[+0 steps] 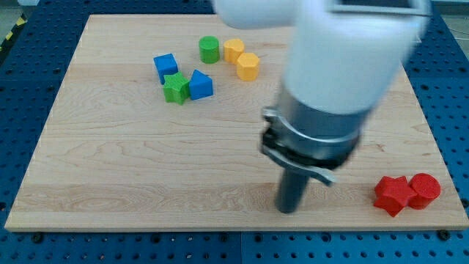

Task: Place your arm right to the yellow hexagon

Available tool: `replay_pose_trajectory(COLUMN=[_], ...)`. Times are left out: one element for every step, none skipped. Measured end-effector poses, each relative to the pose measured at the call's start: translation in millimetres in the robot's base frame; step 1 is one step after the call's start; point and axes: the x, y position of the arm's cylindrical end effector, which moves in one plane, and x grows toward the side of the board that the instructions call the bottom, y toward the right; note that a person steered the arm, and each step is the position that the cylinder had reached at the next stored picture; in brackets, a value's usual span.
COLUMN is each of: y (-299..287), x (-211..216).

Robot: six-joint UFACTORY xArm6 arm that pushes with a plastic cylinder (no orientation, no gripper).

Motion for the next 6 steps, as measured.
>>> replay_pose_trajectory(y=[-9, 5, 48, 69, 35, -32], x=[-45, -99, -145, -218, -293, -340])
